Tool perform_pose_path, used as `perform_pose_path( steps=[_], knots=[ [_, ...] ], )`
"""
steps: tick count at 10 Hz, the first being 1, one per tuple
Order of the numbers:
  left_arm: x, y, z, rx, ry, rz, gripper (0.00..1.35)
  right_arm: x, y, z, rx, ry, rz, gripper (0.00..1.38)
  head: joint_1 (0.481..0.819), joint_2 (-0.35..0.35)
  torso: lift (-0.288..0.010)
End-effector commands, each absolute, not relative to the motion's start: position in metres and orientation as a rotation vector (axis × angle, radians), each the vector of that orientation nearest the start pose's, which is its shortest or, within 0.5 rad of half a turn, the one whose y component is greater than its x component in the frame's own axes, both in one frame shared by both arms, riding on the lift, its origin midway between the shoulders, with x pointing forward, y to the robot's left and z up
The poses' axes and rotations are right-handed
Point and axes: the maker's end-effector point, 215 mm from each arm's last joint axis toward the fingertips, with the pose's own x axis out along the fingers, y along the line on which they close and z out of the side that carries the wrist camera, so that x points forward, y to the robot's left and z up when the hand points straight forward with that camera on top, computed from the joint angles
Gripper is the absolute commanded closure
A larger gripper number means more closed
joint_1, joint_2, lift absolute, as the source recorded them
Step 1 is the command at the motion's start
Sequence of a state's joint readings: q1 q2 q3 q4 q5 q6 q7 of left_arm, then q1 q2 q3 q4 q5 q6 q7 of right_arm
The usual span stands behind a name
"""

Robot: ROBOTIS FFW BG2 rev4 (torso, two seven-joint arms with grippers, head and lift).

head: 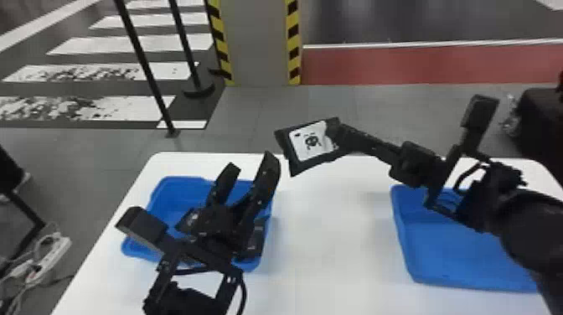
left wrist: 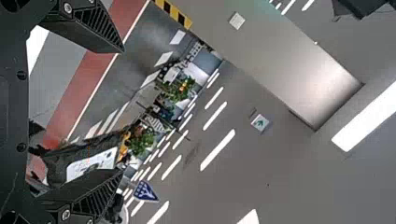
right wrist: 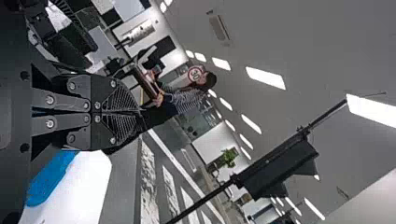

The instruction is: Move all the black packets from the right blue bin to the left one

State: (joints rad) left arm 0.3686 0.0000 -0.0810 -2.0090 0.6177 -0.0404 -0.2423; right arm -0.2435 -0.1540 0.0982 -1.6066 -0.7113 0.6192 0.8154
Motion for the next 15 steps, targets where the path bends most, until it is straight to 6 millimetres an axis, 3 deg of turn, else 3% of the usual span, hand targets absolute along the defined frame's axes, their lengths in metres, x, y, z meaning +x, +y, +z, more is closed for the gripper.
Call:
perform_pose_path(
  steps=[1, 6, 7, 8, 10, 14, 15],
  knots=[
    [0.475, 0.140, -0.251, -0.646, -0.160, -0.333, 0.11, 0.532, -0.002, -0.233, 0.628, 0.178, 1.179, 1.16, 0.650, 0.133, -0.110],
    [0.476, 0.117, -0.246, -0.695, -0.137, -0.391, 0.14, 0.514, 0.043, -0.237, 0.673, 0.232, 1.285, 1.16, 0.646, 0.168, -0.110],
    [0.476, 0.117, -0.246, -0.692, -0.138, -0.396, 0.52, 0.514, 0.044, -0.236, 0.673, 0.233, 1.288, 1.16, 0.648, 0.175, -0.110],
    [0.475, 0.127, -0.238, -0.686, -0.178, -0.371, 1.23, 0.513, 0.044, -0.235, 0.674, 0.230, 1.290, 1.16, 0.649, 0.177, -0.110],
    [0.473, 0.138, -0.234, -0.672, -0.209, -0.341, 1.22, 0.515, 0.043, -0.234, 0.680, 0.222, 1.287, 1.16, 0.642, 0.192, -0.110],
    [0.473, 0.138, -0.232, -0.681, -0.214, -0.343, 1.22, 0.522, 0.038, -0.222, 0.689, 0.178, 1.279, 1.16, 0.631, 0.198, -0.110],
    [0.473, 0.136, -0.232, -0.682, -0.213, -0.346, 1.22, 0.527, 0.035, -0.217, 0.683, 0.153, 1.273, 1.08, 0.629, 0.196, -0.110]
  ],
)
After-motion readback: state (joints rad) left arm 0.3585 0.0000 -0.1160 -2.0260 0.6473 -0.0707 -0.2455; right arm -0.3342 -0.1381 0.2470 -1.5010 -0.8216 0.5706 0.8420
